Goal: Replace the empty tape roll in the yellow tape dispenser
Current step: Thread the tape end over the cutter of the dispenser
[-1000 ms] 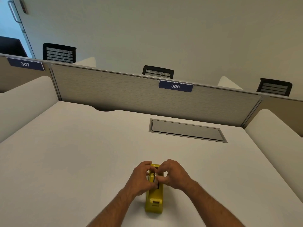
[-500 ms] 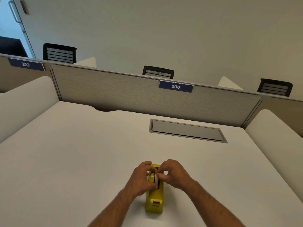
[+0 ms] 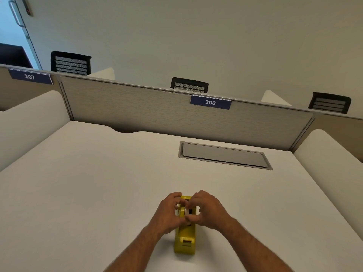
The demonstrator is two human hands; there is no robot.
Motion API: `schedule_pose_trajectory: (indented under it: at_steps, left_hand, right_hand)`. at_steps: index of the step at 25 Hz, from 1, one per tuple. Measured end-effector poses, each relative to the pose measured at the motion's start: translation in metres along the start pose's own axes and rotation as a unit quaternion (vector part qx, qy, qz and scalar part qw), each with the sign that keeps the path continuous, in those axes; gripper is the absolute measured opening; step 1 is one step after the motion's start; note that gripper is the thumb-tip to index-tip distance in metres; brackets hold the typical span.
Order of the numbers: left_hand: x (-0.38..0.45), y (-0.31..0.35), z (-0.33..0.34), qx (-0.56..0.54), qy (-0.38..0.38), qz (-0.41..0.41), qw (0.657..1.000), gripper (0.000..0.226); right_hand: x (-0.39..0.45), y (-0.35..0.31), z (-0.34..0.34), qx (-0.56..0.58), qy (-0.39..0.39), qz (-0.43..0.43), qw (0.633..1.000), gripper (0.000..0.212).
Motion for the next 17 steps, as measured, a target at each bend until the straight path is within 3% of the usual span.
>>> schedule_pose_trajectory:
  at_steps: [5, 17]
  left_hand:
    - [-0.0001, -0.0005, -0.0003, -0.003, -0.006, -0.001, 1.000, 0.058]
    - [-0.0007, 0.0006, -0.0012, 0.001, -0.005, 0.002, 1.000, 0.056]
  right_hand:
    - [0.0027, 0.0026, 0.0013, 0.025, -0.009, 0.003, 1.000, 0.019]
    - [0.0034, -0.0052, 0.0009, -0.034, -0.003, -0.015, 0.999, 0.022]
Point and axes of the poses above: each hand's wrist, its own x-axis towards the middle knuckle, its own z-axis out of the palm, y = z × x, the point moved 9 cm from there along x, towards the middle knuckle, and after that the axes turned 6 degrees about -x, right-handed, at the moved point
